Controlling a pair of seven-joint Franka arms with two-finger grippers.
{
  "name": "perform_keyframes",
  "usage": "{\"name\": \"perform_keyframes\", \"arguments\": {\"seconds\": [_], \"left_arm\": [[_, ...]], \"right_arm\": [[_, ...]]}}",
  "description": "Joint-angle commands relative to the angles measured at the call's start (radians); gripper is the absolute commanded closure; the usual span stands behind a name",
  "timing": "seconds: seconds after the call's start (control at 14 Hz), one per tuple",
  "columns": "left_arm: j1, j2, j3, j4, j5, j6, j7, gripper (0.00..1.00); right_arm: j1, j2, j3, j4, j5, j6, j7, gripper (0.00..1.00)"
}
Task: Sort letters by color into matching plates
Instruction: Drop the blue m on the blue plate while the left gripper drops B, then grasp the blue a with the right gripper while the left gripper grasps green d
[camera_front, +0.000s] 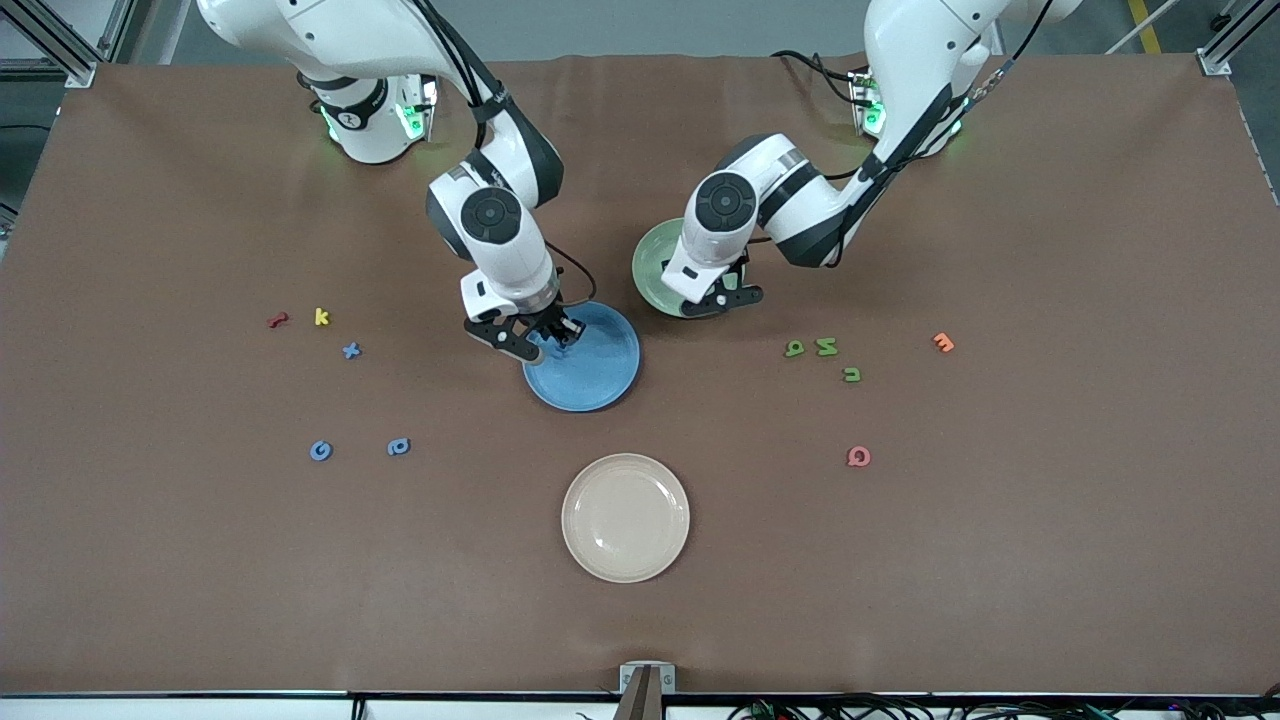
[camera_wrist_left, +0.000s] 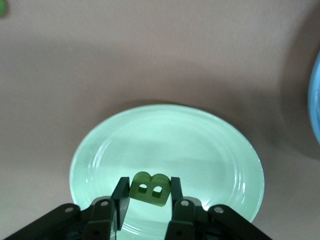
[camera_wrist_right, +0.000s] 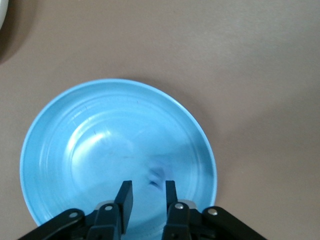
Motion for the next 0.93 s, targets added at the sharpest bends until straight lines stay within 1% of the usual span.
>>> {"name": "perform_keyframes", "arguments": {"seconds": [0.0,0.07,0.21,0.29,0.36,0.43,0.64,0.71,0.86], "left_arm": [[-0.030,0.017,0.001,0.004,-0.006,0.016,-0.039,0.77],[-0.043,0.022,0.002,0.002,-0.006,0.027,-0.042,0.77],[-0.053,0.025,0.002,-0.004,-0.006,0.033,-0.052,0.76],[-0.062,0.025,0.002,-0.010,-0.006,0.033,-0.052,0.69],[-0.062,0.025,0.002,-0.015,-0.003,0.033,-0.052,0.37],[-0.060,0.023,0.002,-0.016,-0.001,0.033,-0.050,0.00],[-0.042,-0.001,0.001,-0.019,-0.001,0.015,-0.036,0.00],[-0.022,-0.013,0.001,-0.016,-0.001,0.003,-0.032,0.00],[0.038,-0.047,-0.002,-0.015,0.001,-0.004,0.000,0.00]], "right_arm": [[-0.007,0.021,-0.007,0.040,-0.010,-0.024,0.000,0.07],[-0.014,0.020,-0.012,0.048,-0.014,-0.044,-0.026,0.07],[-0.080,0.007,-0.018,0.066,-0.014,-0.137,-0.169,0.07],[-0.129,0.006,-0.018,0.069,-0.014,-0.162,-0.256,0.07],[-0.175,0.001,-0.019,0.071,-0.014,-0.164,-0.343,0.02],[-0.216,0.003,-0.019,0.072,-0.016,-0.161,-0.402,0.01],[-0.333,0.007,-0.019,0.077,-0.019,-0.155,-0.612,0.02],[-0.364,0.009,-0.019,0.089,-0.019,-0.155,-0.676,0.06],[-0.417,0.029,-0.018,0.129,-0.016,-0.156,-0.781,0.23]]}}
